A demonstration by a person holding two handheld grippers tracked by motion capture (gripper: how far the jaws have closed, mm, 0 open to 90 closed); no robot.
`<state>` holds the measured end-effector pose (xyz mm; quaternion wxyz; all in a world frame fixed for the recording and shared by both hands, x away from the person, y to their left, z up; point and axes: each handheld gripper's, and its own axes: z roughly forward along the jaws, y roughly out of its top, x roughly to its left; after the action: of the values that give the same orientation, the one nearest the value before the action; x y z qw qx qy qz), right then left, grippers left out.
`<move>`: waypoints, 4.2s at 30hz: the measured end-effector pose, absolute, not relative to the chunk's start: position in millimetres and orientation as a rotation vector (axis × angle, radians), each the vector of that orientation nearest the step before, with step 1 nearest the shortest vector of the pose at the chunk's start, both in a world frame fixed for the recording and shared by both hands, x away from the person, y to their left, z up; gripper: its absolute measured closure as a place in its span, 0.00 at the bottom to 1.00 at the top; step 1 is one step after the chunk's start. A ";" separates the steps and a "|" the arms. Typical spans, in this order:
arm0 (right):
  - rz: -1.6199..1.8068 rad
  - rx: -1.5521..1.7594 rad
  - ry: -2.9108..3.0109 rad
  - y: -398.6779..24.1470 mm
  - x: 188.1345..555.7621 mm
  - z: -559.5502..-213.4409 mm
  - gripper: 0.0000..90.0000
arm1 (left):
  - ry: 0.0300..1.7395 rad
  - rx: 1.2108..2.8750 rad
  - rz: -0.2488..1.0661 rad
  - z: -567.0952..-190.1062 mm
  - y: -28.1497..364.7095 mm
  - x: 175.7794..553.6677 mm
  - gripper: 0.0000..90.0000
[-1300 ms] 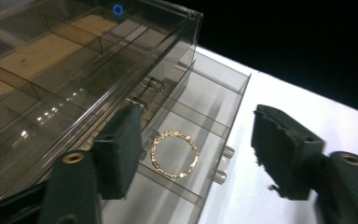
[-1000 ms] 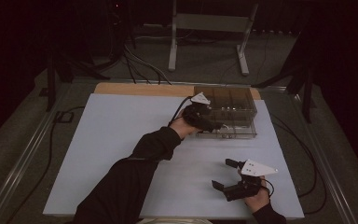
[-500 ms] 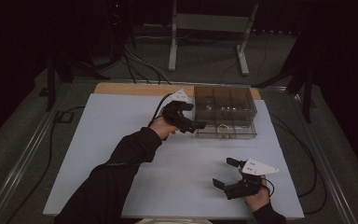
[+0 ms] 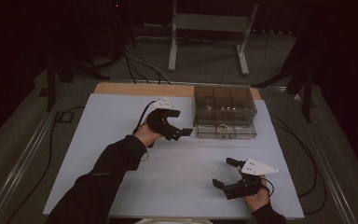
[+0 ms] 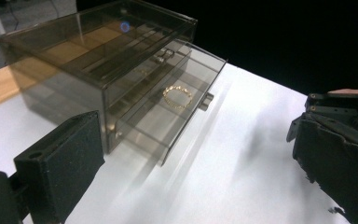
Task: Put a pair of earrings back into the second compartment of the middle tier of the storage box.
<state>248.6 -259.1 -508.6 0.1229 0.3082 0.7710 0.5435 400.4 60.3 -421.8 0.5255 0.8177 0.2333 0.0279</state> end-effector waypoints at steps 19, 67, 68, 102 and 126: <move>1.581 0.896 2.248 -258.6 247.7 -507.9 0.00 | 0.626 1.941 0.104 -454.3 123.0 373.3 0.03; 1.568 0.900 2.257 -257.1 247.4 -508.0 0.00 | 0.753 2.264 0.249 -522.9 171.6 362.9 0.97; 1.568 0.900 2.257 -257.1 247.4 -508.0 0.00 | 0.753 2.264 0.249 -522.9 171.6 362.9 0.97; 1.572 0.894 2.258 -257.5 246.7 -507.7 0.00 | 0.660 2.181 0.255 -464.0 115.0 386.9 0.98; 1.576 0.886 2.257 -257.8 246.2 -507.0 0.00 | 0.530 2.177 0.201 -432.0 22.4 419.9 0.97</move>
<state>246.2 -257.8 -507.0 0.1244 0.3040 0.7743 0.5408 419.9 22.4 -432.0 0.4312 0.8731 0.2127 0.0805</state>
